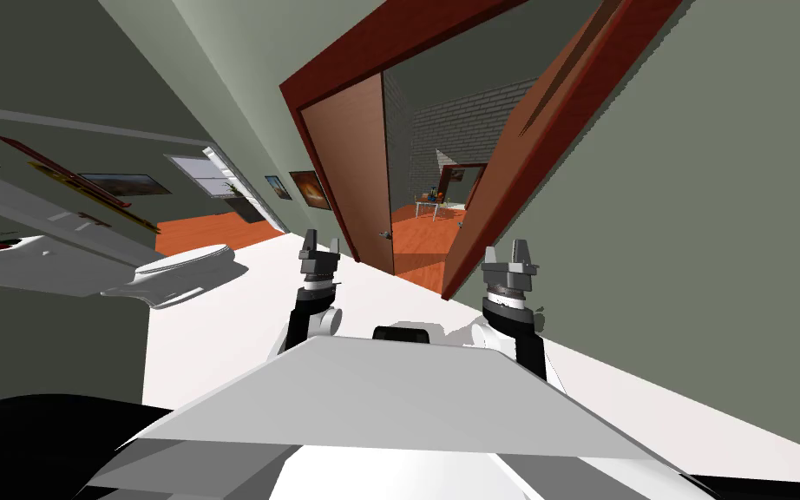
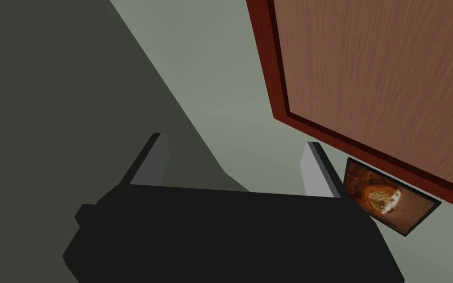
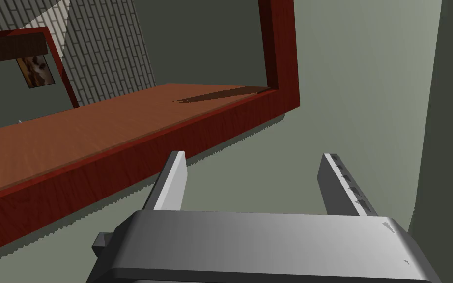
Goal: Push the door open
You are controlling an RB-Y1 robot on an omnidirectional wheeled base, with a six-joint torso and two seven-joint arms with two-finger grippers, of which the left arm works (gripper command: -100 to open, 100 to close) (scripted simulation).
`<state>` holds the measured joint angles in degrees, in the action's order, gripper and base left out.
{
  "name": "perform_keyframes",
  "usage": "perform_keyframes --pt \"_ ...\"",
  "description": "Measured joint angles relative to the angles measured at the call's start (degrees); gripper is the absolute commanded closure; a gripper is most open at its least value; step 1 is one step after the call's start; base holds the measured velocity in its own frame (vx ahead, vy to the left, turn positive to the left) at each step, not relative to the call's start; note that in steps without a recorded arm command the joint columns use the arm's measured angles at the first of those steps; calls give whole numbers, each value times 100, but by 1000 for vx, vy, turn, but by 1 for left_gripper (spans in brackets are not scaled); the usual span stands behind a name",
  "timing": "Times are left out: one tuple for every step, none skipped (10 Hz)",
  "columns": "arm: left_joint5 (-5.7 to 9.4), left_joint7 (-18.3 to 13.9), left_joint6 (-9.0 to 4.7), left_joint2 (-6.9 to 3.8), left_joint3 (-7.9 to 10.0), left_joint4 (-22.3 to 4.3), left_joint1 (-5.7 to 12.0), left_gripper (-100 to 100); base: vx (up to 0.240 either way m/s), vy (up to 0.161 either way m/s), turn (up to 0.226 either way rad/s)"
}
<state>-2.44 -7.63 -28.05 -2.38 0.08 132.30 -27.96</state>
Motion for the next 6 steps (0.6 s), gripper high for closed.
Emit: perform_keyframes --pt "-11 3 -21 -4 -28 -118 58 -100 97 34 9" --pt "-3 0 -47 -28 -33 -218 72 -100 65 43 -3" --pt "-4 -1 -58 -38 -45 -303 110 -100 59 43 -11" --pt "-11 7 -77 -40 -60 -427 172 -100 65 47 -8" --pt "-15 13 -96 -47 -75 -541 225 -100 68 38 -10" --pt "-17 15 -143 -57 -95 -673 250 -100 68 22 -8"
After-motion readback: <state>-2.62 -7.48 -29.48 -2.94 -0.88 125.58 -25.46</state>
